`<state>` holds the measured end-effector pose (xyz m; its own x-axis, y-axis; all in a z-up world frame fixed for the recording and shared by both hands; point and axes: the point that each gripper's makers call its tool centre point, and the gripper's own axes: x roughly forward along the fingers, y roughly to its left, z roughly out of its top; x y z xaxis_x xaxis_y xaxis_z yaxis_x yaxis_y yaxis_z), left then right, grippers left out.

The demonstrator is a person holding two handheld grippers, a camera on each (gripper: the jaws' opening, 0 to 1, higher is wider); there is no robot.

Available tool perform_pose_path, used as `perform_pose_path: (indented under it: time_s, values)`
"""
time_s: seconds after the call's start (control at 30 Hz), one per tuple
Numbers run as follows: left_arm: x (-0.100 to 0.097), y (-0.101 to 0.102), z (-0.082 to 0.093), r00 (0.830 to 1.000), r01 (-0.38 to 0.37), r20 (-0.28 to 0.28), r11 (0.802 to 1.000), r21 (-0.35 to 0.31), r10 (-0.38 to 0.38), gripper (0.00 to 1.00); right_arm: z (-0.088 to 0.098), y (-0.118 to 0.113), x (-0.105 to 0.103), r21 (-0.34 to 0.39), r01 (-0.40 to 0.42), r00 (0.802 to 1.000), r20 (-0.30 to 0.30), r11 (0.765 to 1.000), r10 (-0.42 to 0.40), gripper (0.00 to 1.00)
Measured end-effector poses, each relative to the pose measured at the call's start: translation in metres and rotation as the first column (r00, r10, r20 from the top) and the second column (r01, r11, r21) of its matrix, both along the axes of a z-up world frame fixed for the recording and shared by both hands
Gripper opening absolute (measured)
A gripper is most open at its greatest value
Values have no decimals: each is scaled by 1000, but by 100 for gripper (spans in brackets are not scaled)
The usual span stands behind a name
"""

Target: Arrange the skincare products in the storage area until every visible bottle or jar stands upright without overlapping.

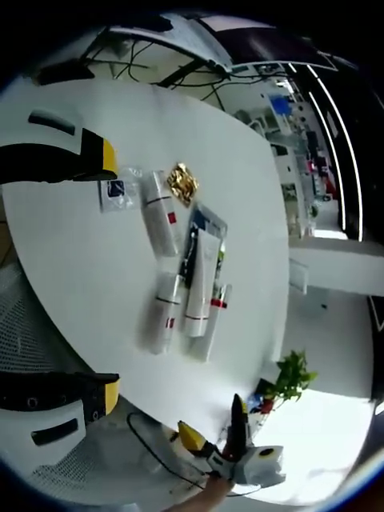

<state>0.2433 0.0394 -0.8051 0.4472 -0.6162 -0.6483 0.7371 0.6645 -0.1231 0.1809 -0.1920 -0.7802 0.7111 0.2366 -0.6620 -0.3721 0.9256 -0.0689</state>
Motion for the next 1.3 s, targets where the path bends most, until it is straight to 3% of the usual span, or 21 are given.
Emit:
perform_pose_path:
  time_s: [0.37, 0.5, 0.7, 1.3]
  values:
    - [2, 1, 0, 1000, 3, -4, 1000, -12, -3, 97, -5, -1, 16, -61, -78, 996, -49, 995, 75, 100]
    - [3, 0, 0, 1000, 10, -2, 1000, -11, -10, 97, -8, 2, 22, -13, -95, 993, -65, 995, 94, 100]
    - [2, -2, 1, 1000, 26, 1, 1000, -9, -26, 97, -16, -3, 29, -34, -122, 987, -105, 992, 118, 98]
    - [2, -3, -1, 999, 39, -9, 999, -9, -39, 97, -39, -17, 54, -110, -171, 967, -208, 979, 146, 95]
